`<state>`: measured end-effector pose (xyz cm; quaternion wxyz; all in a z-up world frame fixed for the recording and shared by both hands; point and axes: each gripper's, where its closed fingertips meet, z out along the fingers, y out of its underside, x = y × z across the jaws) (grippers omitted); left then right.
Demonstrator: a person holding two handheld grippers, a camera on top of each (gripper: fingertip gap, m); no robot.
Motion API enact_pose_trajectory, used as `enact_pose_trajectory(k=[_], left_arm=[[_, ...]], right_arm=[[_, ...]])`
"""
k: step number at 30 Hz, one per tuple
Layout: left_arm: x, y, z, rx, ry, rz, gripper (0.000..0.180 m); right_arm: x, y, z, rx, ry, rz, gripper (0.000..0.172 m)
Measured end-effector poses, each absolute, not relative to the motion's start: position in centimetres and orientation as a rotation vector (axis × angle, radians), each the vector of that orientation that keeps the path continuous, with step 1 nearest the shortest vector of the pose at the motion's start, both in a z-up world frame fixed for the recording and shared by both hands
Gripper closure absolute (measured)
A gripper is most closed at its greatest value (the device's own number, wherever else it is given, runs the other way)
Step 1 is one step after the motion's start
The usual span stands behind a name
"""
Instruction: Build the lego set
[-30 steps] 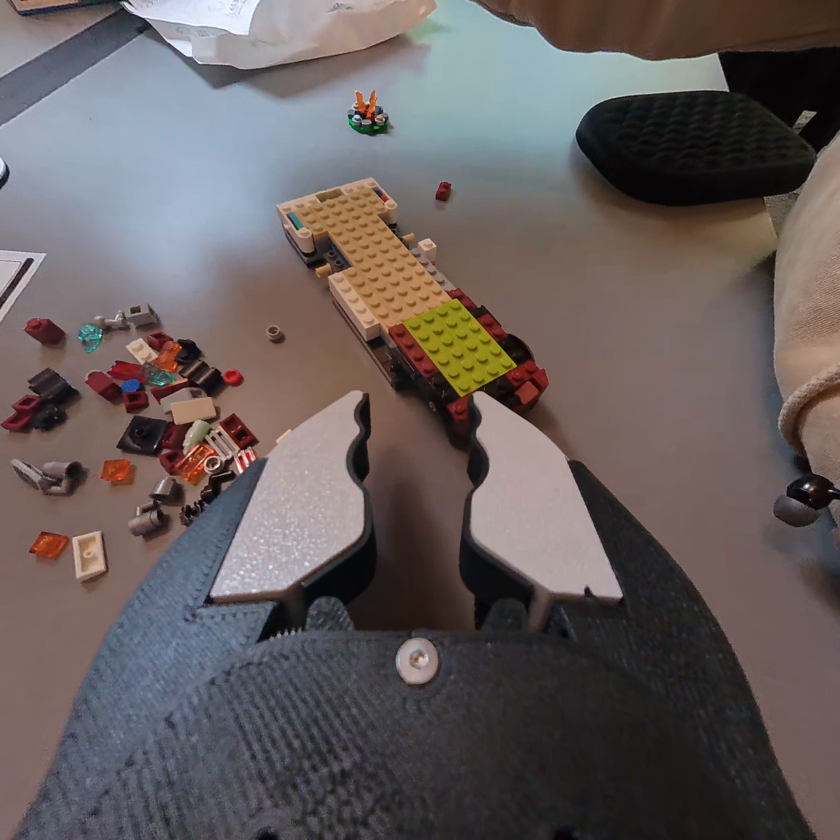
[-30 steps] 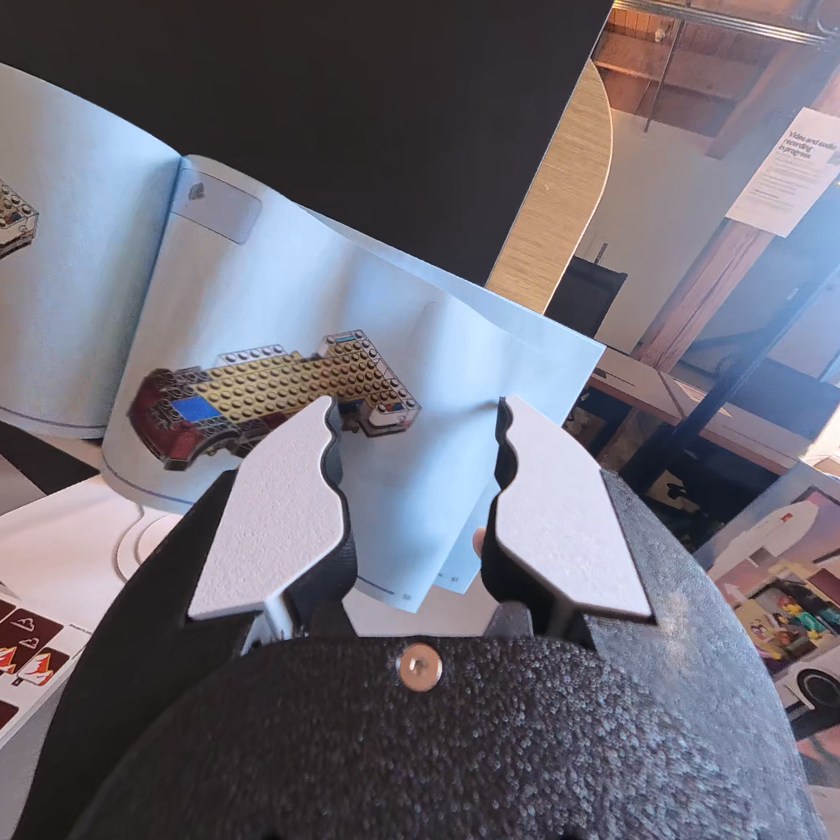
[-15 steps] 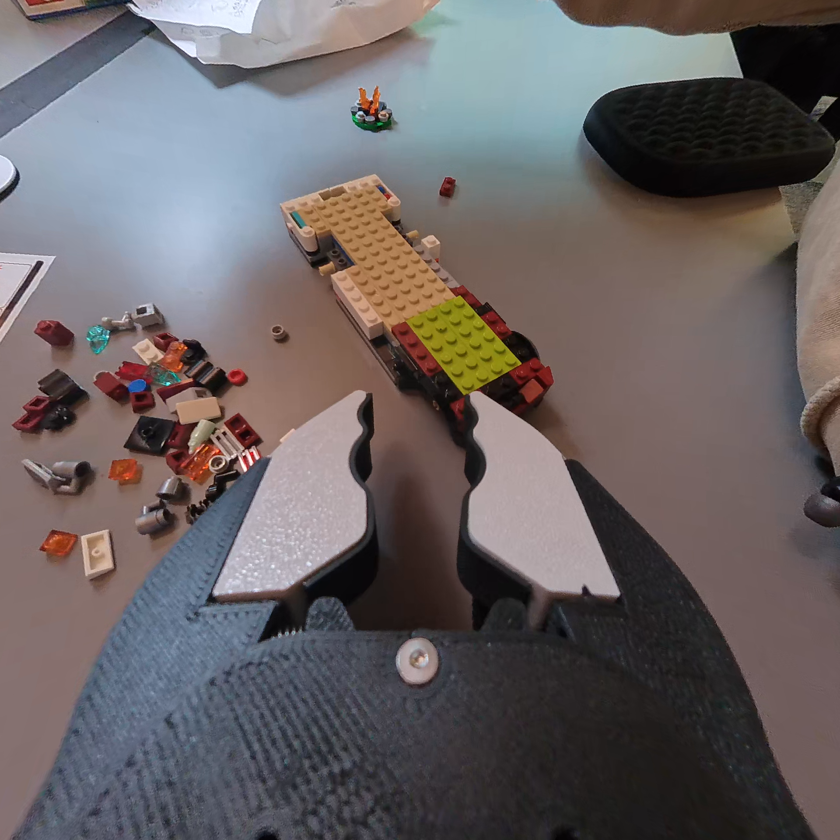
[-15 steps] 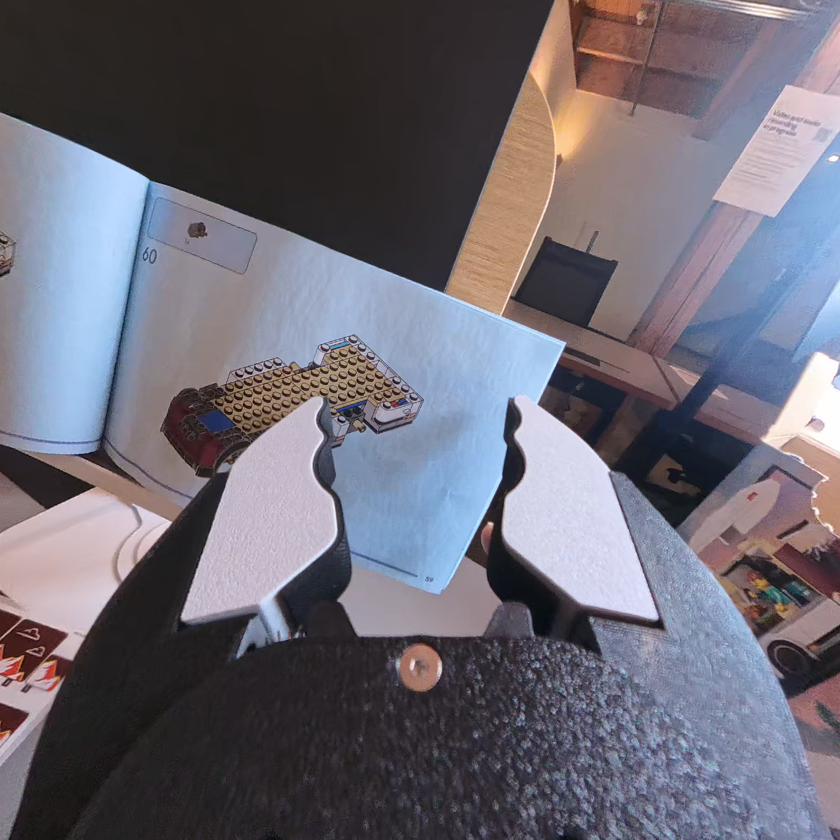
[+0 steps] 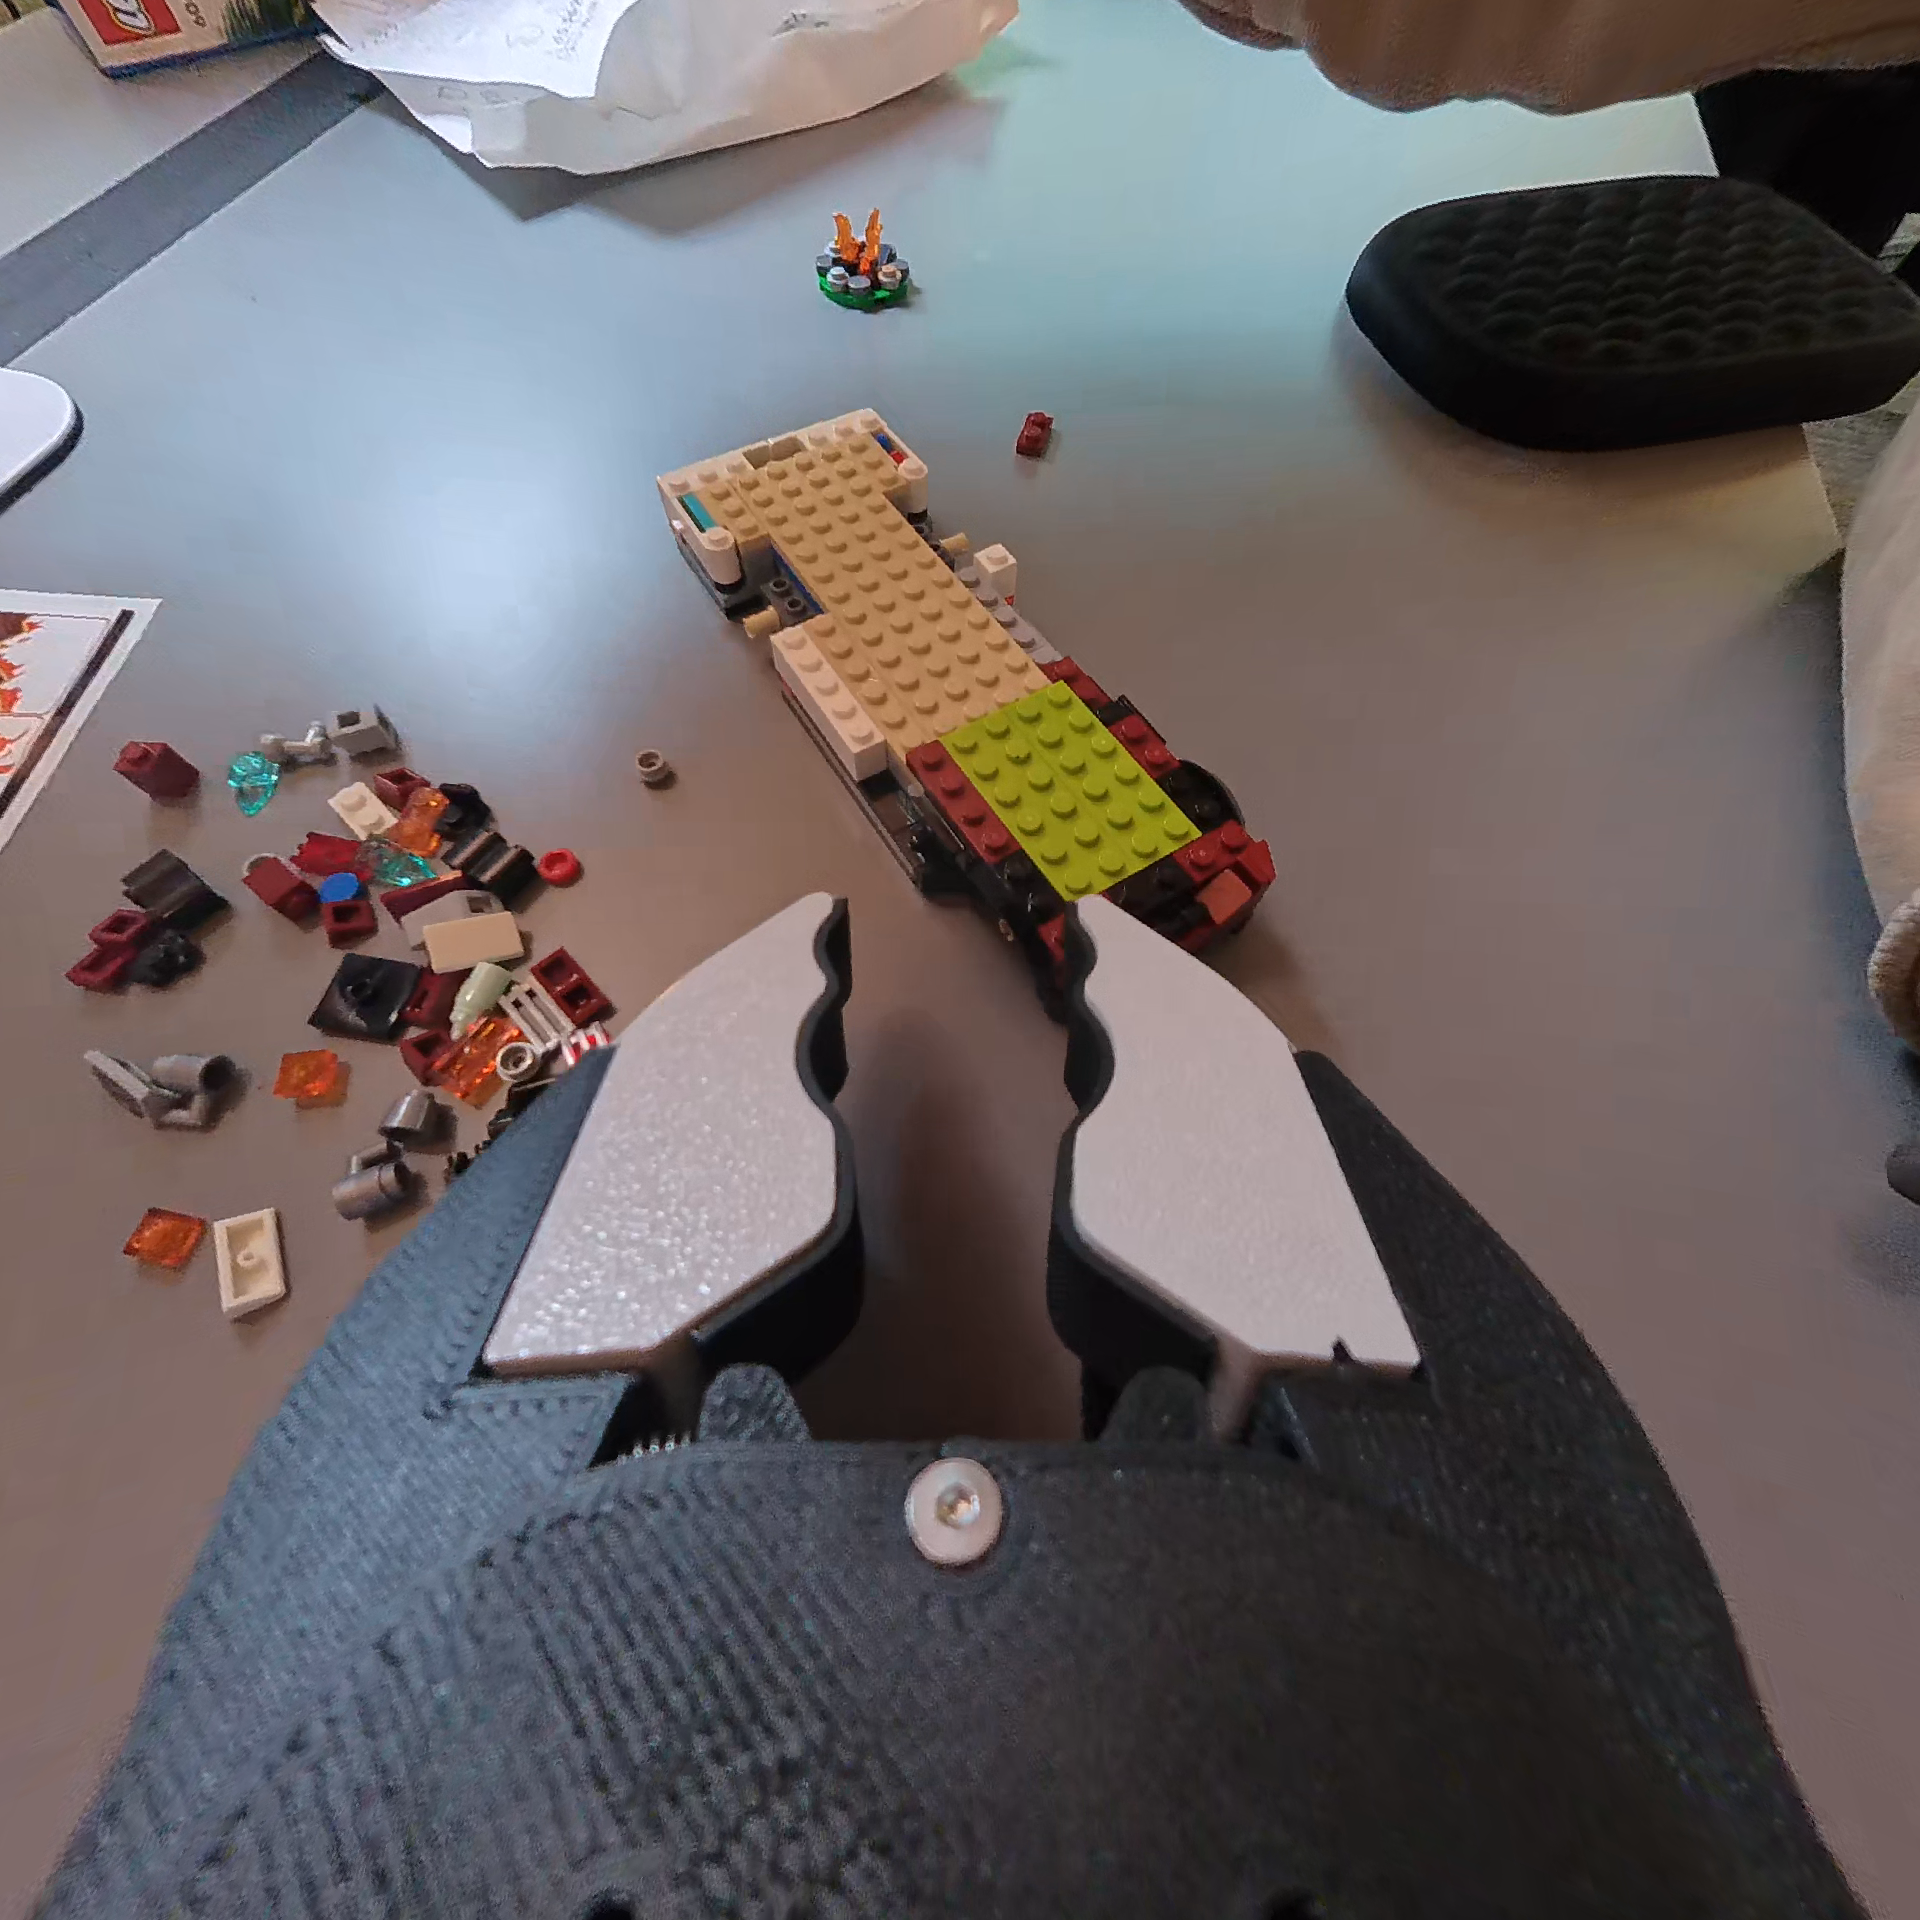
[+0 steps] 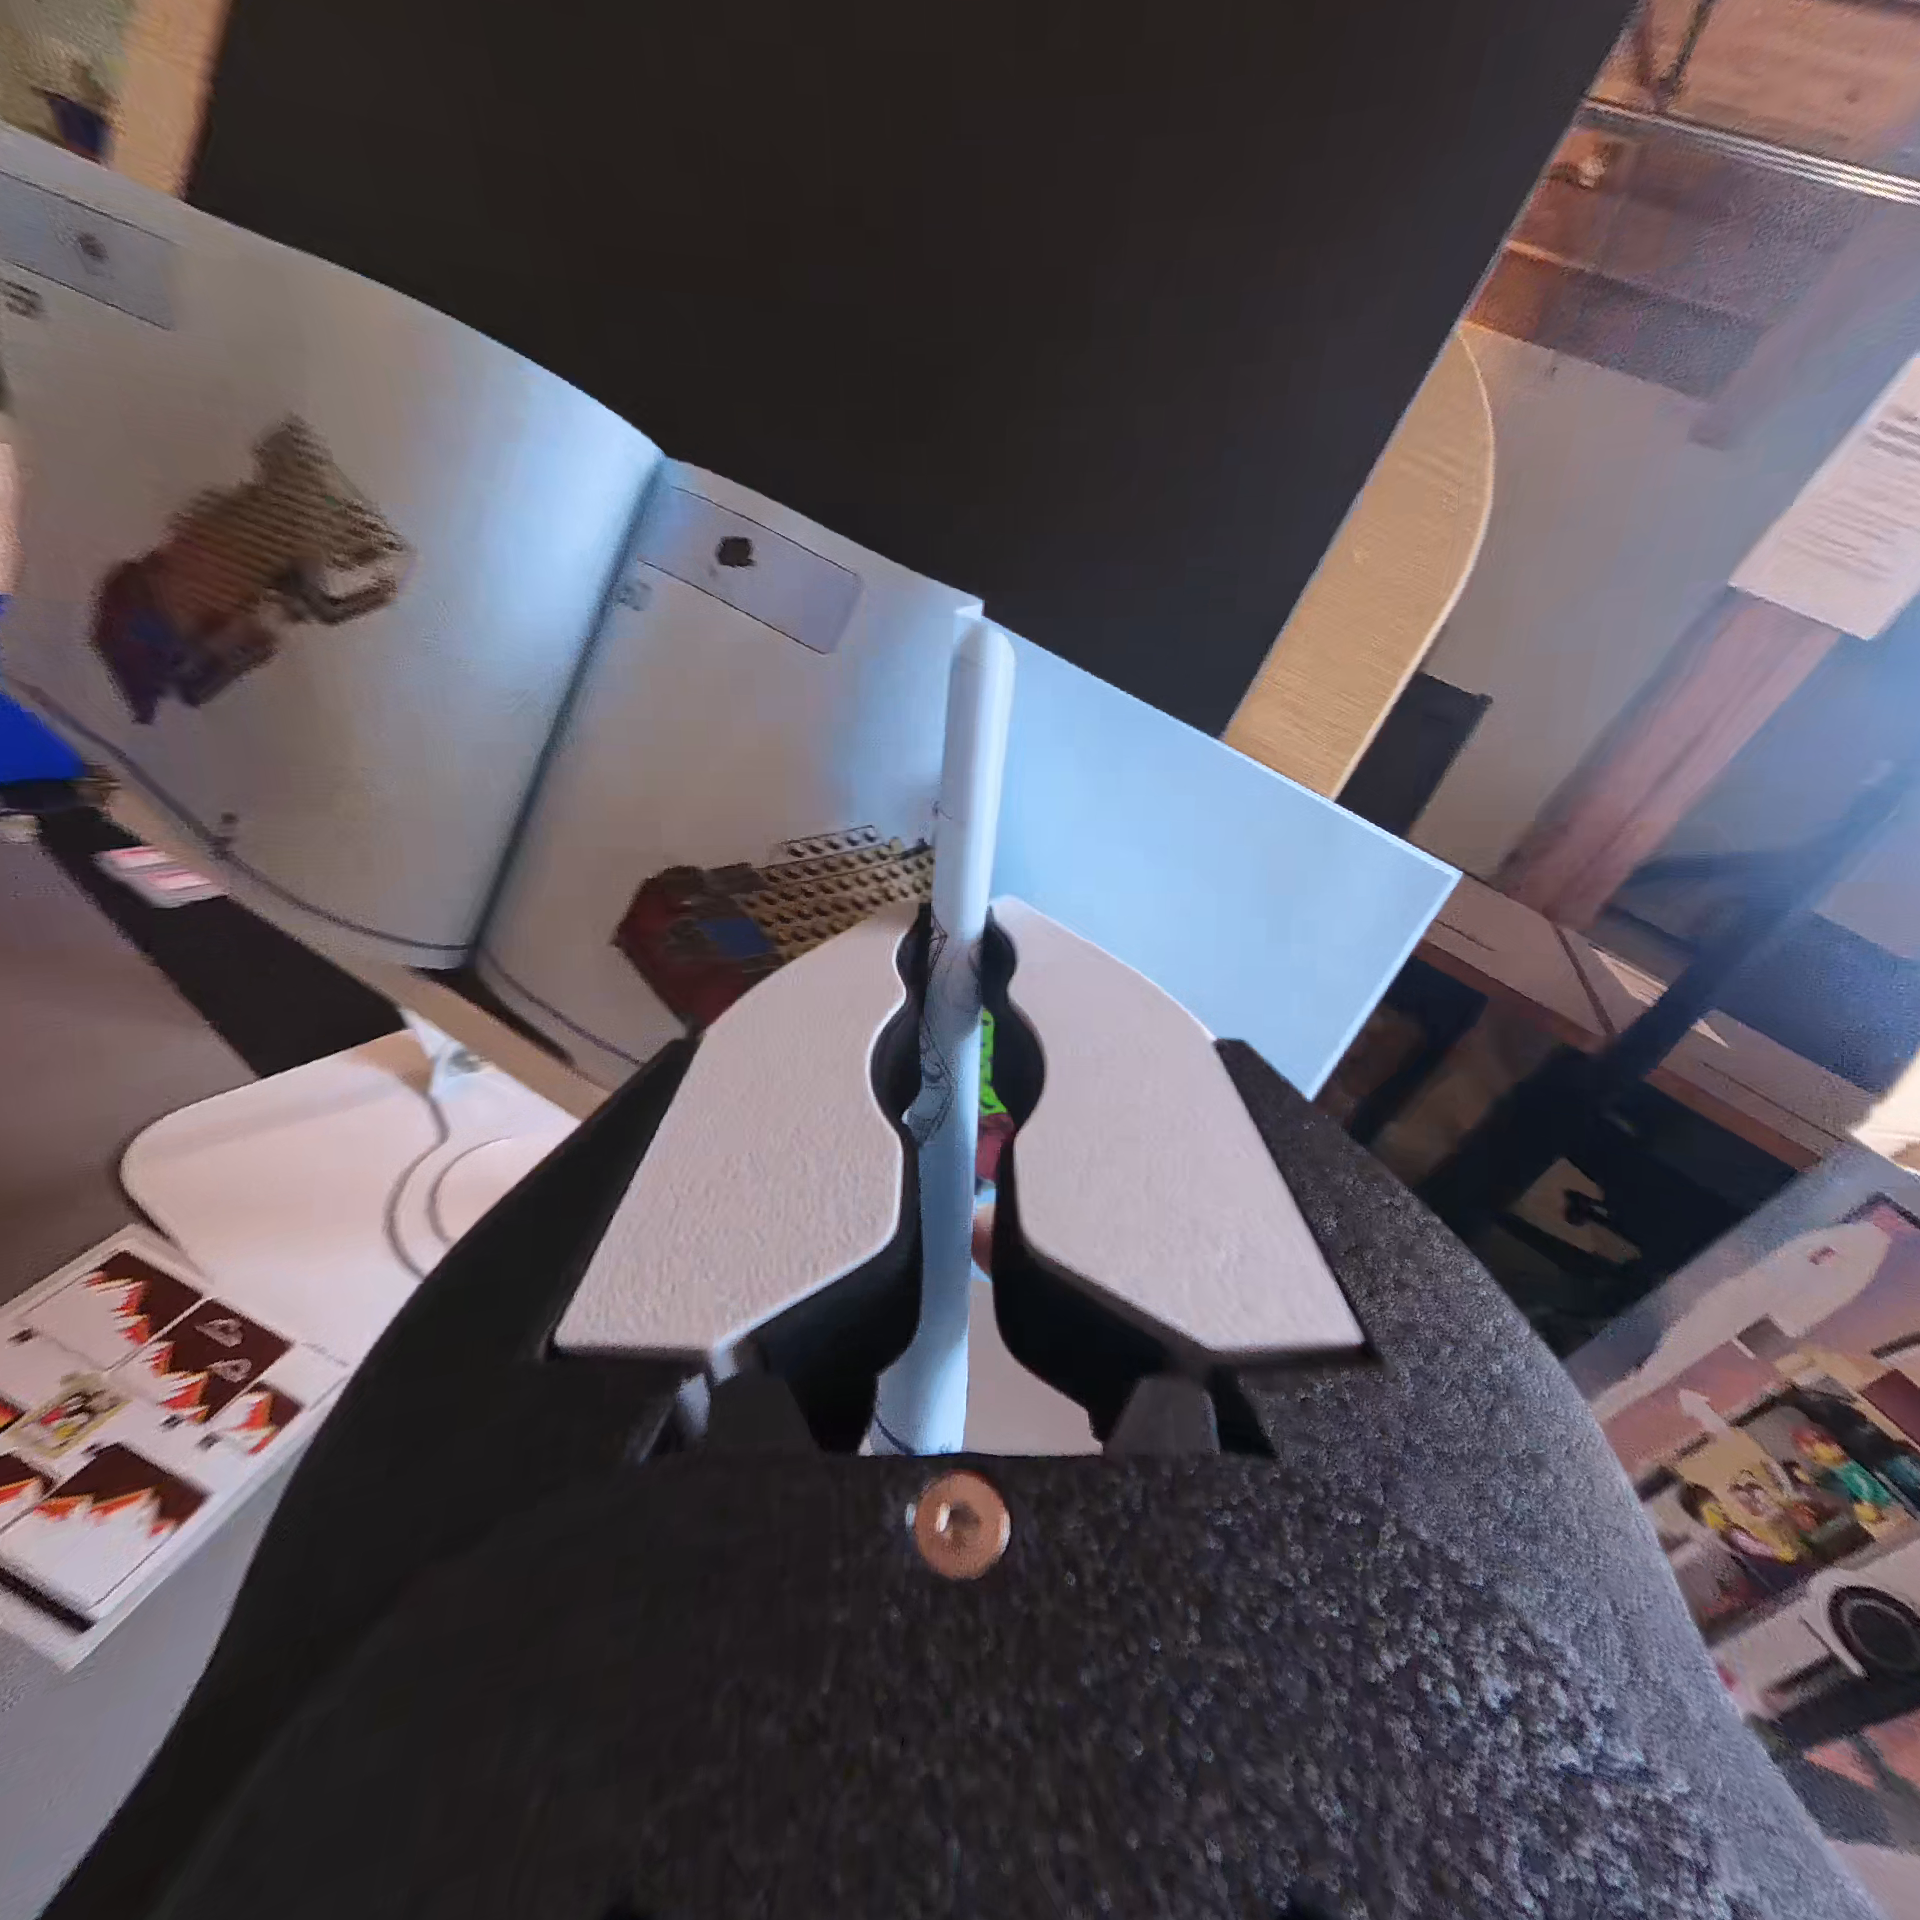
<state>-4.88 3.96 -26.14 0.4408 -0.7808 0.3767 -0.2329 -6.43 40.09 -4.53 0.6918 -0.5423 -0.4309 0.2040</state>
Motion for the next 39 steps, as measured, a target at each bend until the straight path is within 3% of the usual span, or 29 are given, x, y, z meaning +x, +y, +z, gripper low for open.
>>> enact_pose_trajectory(k=[5, 11, 18, 20, 22, 24, 27, 30, 33, 39], left_arm=[[-7.0, 7.2, -23.3, -1.864, 0.871, -0.387, 0.137], [-13.2, 17.4, -12.4, -1.751, 0.677, -0.032, 0.141], [-12.4, 22.7, -4.1, -1.628, 0.530, -0.311, 0.131], [-12.9, 23.7, -2.8, -1.641, 0.457, -0.430, 0.120], [-15.0, 24.9, -2.0, -1.631, 0.369, -0.421, 0.124], [-16.6, 25.3, -2.3, -1.651, 0.332, -0.402, 0.125], [-18.6, 24.8, -3.4, -1.675, 0.344, -0.312, 0.127], [-19.7, 24.5, -4.8, -1.694, 0.357, -0.245, 0.129], [-19.5, 24.4, -5.5, -1.683, 0.337, -0.283, 0.129], [-18.3, 24.0, -6.4, -1.676, 0.387, -0.272, 0.130]], right_arm=[[-5.5, 37.3, -5.3, -1.221, -1.049, 0.565, 0.162], [-6.3, 35.4, -5.1, -1.249, -1.114, 0.668, 0.164], [-11.4, 29.0, -5.2, -1.207, -1.296, 0.859, 0.162], [-14.3, 26.7, -6.4, -1.178, -1.408, 0.914, 0.152], [-16.4, 24.1, -8.7, -1.162, -1.610, 0.992, 0.142], [-16.1, 21.6, -9.6, -1.114, -1.772, 1.137, 0.145], [-13.5, 22.6, -5.9, -1.025, -1.569, 1.282, 0.152], [-10.8, 29.5, -3.5, -1.090, -1.258, 1.090, 0.163], [-10.0, 35.3, -5.2, -1.235, -1.176, 0.819, 0.171], [-15.2, 33.2, -8.4, -1.215, -1.396, 0.588, 0.172]])
